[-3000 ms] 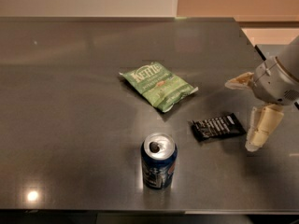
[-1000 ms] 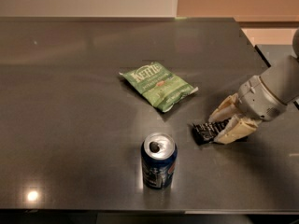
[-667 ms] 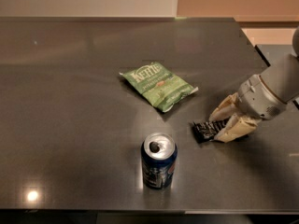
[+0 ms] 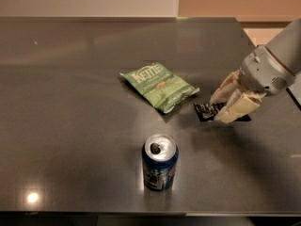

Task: Pick rxbar chocolate

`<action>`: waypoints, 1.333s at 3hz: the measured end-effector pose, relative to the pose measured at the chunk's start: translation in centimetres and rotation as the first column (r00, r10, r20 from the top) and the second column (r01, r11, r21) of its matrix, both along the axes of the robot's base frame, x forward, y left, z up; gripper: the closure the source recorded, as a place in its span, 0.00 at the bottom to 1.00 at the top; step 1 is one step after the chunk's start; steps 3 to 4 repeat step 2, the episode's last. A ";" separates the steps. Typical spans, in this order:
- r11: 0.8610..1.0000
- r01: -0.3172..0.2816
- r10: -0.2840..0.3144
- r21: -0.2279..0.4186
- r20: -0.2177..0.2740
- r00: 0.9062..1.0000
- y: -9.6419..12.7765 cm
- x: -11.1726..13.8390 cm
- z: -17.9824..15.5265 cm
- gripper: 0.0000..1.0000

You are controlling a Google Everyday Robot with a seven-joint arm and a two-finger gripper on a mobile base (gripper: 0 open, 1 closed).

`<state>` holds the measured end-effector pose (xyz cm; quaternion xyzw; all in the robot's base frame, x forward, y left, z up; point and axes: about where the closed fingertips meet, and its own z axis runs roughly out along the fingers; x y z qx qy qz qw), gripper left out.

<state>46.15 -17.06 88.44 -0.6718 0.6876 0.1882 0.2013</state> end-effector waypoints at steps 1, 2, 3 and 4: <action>0.999 0.022 -0.023 0.046 0.029 0.999 1.4 0.9 6.3 1.00; 0.999 0.025 -0.027 0.048 0.040 0.999 1.6 1.1 6.4 1.00; 0.999 0.025 -0.027 0.048 0.040 0.999 1.6 1.1 6.4 1.00; 0.999 0.025 -0.027 0.048 0.040 0.999 1.6 1.1 6.4 1.00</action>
Offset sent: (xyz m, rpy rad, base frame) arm 0.0047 0.0156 0.0919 0.0733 -0.0306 -0.0208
